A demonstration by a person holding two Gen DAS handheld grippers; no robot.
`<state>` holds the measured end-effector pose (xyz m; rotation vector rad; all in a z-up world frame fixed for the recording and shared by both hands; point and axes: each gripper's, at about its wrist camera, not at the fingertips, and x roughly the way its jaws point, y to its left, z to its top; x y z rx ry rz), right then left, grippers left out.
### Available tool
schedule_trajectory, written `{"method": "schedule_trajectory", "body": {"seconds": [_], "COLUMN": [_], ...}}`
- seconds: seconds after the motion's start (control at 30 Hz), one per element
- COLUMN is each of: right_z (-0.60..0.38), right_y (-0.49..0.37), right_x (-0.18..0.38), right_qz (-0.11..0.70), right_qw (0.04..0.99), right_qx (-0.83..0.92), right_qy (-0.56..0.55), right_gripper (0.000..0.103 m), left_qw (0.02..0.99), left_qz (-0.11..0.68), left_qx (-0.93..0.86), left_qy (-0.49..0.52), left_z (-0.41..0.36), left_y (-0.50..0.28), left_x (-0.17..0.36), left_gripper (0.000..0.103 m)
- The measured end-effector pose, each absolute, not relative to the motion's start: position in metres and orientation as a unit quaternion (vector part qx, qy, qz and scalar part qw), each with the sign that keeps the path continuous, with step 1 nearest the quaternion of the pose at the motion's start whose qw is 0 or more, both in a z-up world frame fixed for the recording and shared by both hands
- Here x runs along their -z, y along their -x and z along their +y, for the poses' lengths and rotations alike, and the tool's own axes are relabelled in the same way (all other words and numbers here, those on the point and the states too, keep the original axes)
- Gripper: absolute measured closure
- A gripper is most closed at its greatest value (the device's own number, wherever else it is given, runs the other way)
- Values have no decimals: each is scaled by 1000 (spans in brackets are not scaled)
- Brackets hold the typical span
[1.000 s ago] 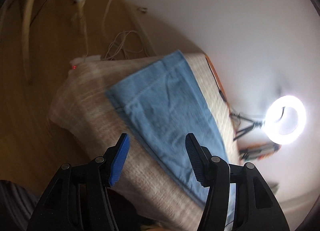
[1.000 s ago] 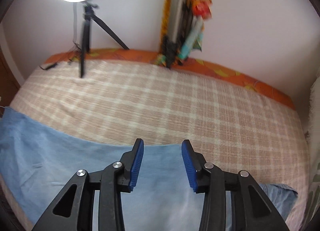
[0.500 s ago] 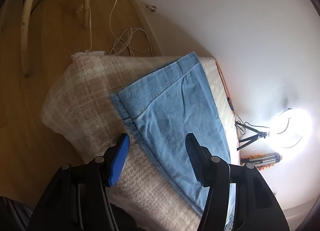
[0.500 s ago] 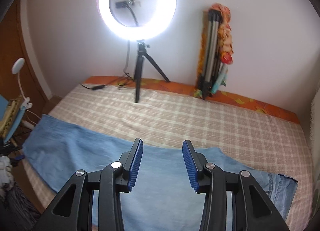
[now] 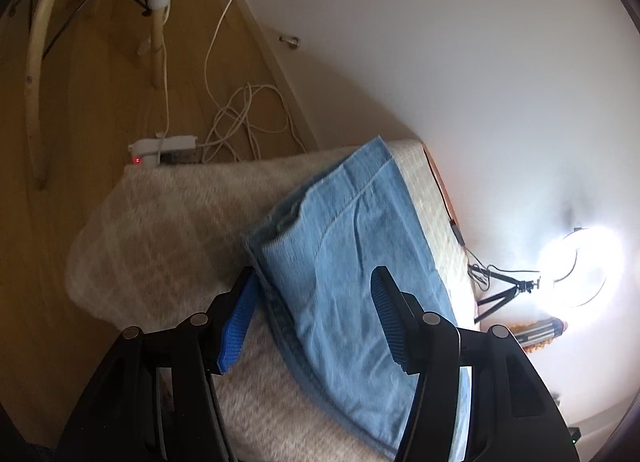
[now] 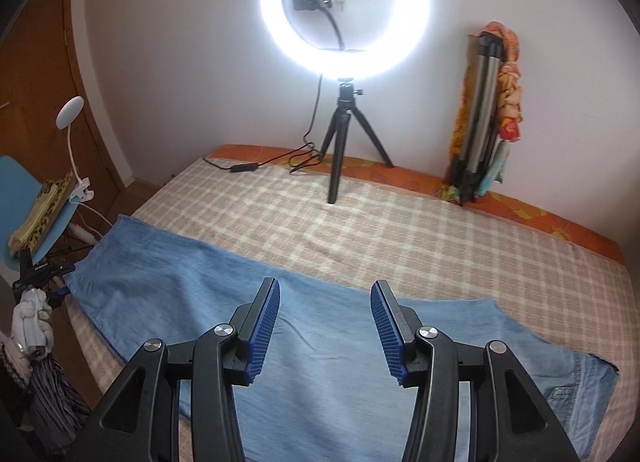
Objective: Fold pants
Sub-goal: 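Close the left gripper on the leg hem end of the jeans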
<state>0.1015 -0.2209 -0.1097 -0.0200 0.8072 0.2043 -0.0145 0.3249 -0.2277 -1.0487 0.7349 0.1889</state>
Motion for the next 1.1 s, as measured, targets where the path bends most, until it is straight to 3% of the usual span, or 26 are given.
{"method": "schedule_trajectory", "body": {"seconds": [0.07,0.17,0.2,0.47,0.7,1.1], "right_z": [-211,-189,-180,-107,-35,161], "right_y": [-104,-110,-112,-128,-163,-256], "right_x": [113,119,120,131,140,194], "right_qz": [395,403,406,427,458,555], "right_qw": [912,907,905,884,854,753], "right_qx": [-105,-120,-126,-186,-245,-348], "right_qy": [10,16,22,50,-3,-56], "right_gripper": [53,53,53,44,38,37], "left_qw": [811,834,841,872,898,915], "left_qz": [344,350,347,330,326,310], "left_qx": [-90,-87,-84,-55,-22,32], "left_qy": [465,416,406,358,295,256], "left_z": [322,313,311,299,273,256], "left_y": [8,0,-2,-3,-6,-8], "left_x": [224,219,218,209,200,192], "left_gripper": [50,77,78,85,87,87]}}
